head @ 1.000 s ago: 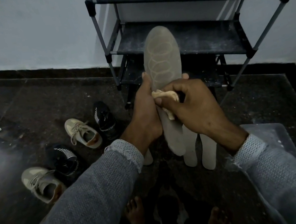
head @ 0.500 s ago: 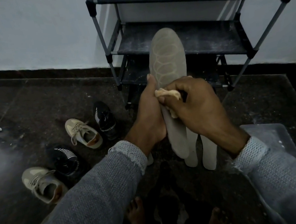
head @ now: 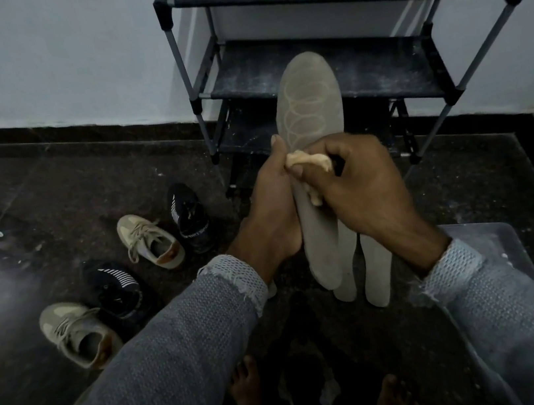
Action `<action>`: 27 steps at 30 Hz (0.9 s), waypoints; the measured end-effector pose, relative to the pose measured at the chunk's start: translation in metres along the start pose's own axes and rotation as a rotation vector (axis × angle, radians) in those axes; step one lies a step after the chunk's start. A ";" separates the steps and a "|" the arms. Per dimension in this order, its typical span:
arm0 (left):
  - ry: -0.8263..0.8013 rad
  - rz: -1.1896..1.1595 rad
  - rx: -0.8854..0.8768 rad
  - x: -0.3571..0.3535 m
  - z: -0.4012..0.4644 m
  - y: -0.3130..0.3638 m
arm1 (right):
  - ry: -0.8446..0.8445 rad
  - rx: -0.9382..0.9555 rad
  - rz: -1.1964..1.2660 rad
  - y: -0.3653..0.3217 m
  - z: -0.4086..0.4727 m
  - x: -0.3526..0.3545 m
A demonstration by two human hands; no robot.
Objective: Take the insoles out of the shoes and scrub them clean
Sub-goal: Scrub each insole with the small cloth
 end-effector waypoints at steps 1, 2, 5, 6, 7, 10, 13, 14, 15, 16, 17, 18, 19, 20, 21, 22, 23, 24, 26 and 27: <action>-0.003 0.004 0.005 -0.001 -0.001 -0.002 | 0.039 -0.017 -0.019 0.007 0.003 0.006; -0.007 0.012 0.011 -0.003 -0.001 -0.003 | 0.083 -0.036 -0.031 0.014 0.005 0.012; -0.012 0.034 0.023 -0.005 -0.003 -0.006 | 0.153 -0.066 -0.044 0.023 0.009 0.020; -0.014 0.039 0.024 -0.005 -0.003 -0.005 | 0.150 -0.068 -0.037 0.022 0.008 0.018; -0.011 0.039 0.023 -0.006 -0.003 -0.004 | 0.137 -0.068 -0.016 0.019 0.007 0.015; 0.017 0.023 0.012 -0.003 -0.002 -0.001 | 0.063 -0.034 0.054 0.006 0.004 0.001; 0.027 0.032 0.014 -0.003 -0.003 -0.002 | 0.049 -0.037 0.065 0.006 0.005 0.003; 0.020 0.042 0.022 -0.005 -0.004 -0.003 | 0.077 -0.054 0.040 0.010 0.007 0.008; 0.015 0.057 0.027 -0.007 -0.005 -0.005 | 0.111 -0.071 -0.001 0.015 0.008 0.014; 0.011 0.073 0.031 -0.008 -0.006 -0.007 | 0.140 -0.085 -0.042 0.020 0.010 0.020; 0.008 0.085 0.033 -0.009 -0.006 -0.008 | 0.161 -0.098 -0.067 0.023 0.011 0.024; 0.005 0.093 0.035 -0.010 -0.006 -0.009 | 0.174 -0.104 -0.076 0.024 0.011 0.026; 0.003 0.092 0.036 -0.010 -0.007 -0.009 | 0.177 -0.101 -0.067 0.023 0.010 0.025; -0.002 0.084 0.034 -0.011 -0.007 -0.008 | 0.168 -0.094 -0.039 0.019 0.009 0.021; -0.001 0.069 0.032 -0.010 -0.006 -0.008 | 0.151 -0.087 -0.007 0.014 0.007 0.016; 0.005 0.057 0.026 -0.009 -0.006 -0.007 | 0.132 -0.071 0.011 0.009 0.006 0.010; 0.014 0.051 0.017 -0.007 -0.005 -0.006 | 0.114 -0.049 0.013 0.005 0.005 0.005; 0.024 0.054 0.006 -0.006 -0.005 -0.006 | 0.101 -0.035 0.012 0.003 0.004 0.001; 0.024 0.068 0.003 -0.005 -0.005 -0.006 | 0.097 -0.041 0.012 0.007 0.005 0.002; 0.019 0.083 0.006 -0.005 -0.005 -0.007 | 0.110 -0.045 -0.008 0.011 0.007 0.006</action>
Point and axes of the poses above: each hand's wrist, its own z-axis towards the middle knuckle, its own x-axis out of the back of the hand, y = z × x, the point moved 6 cm from there along z, towards the middle knuckle, and after that the axes turned 6 degrees about x, right-handed, at the moved point
